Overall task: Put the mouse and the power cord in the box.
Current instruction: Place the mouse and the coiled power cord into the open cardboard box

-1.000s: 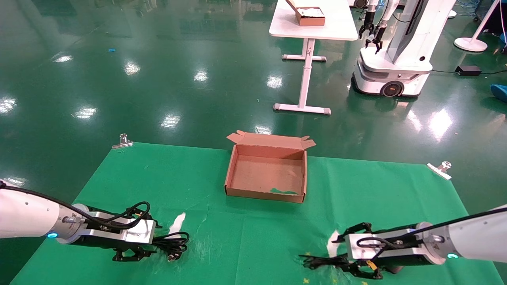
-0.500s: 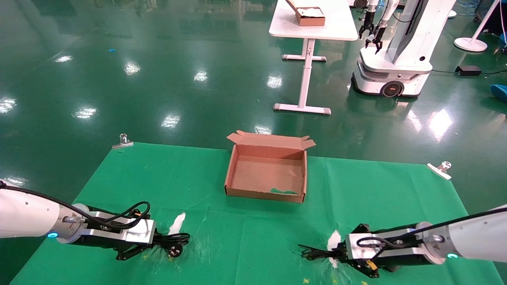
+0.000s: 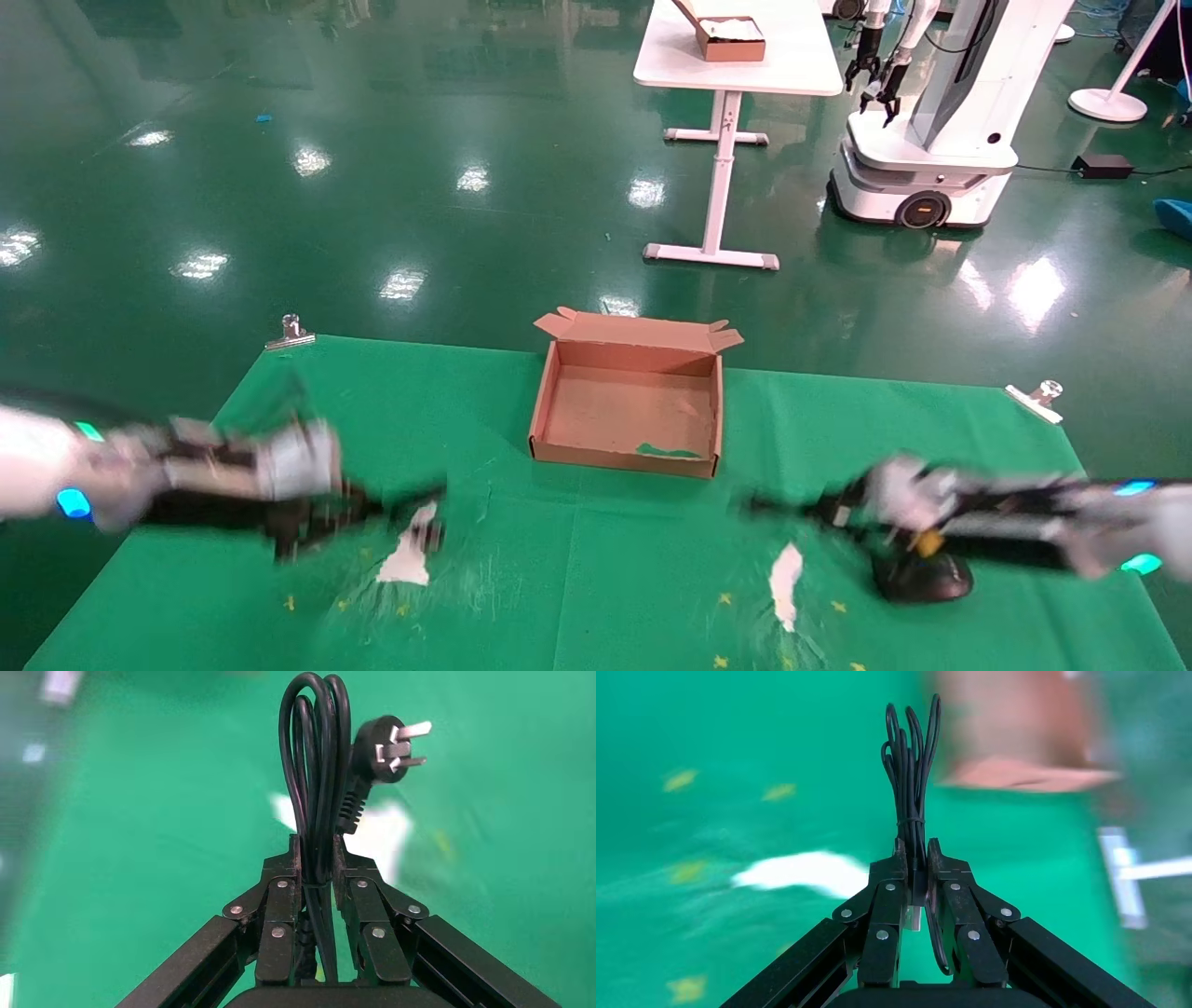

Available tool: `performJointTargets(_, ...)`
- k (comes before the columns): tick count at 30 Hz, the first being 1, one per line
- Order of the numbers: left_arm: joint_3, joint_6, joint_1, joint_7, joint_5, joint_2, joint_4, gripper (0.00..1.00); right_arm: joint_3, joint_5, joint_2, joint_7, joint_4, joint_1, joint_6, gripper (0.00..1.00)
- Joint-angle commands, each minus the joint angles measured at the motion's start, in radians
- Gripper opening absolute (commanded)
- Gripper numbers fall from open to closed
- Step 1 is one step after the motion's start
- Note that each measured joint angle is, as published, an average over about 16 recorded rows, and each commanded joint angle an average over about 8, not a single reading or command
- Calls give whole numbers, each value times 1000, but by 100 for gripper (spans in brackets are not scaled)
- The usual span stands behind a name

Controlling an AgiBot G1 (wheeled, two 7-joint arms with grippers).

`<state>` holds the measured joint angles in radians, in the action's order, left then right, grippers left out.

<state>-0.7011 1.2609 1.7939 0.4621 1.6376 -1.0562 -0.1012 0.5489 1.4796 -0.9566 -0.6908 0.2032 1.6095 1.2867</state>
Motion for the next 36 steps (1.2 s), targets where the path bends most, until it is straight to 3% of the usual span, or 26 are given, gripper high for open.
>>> performJointTargets(1,29,40,40,-50,-43,22,23,0,-36,-51,46,-3,12,10,21,0)
performJointTargets(6,75,-22,130,-172,-106,-30,51,0,-42,-54,33,63,105,89,3,0)
performJointTargets(13,106,-167,219,-253,-147,-112,56,0,-39,-54,-158,120,112,117,-124,0)
performJointTargets(19,105,-174,248,-244,-145,-112,60,0,-46,-59,-325,78,-22,86,-331,0)
performJointTargets(24,87,-135,243,-207,-120,-90,64,0,-50,-68,-398,55,-89,34,-509,2)
performJointTargets(32,61,-130,198,-127,-83,-99,63,0,-37,-99,-404,50,-66,-16,-523,97)
performJointTargets(36,53,-212,160,-94,-71,-149,65,0,-27,-108,-400,37,-64,-18,-522,100)
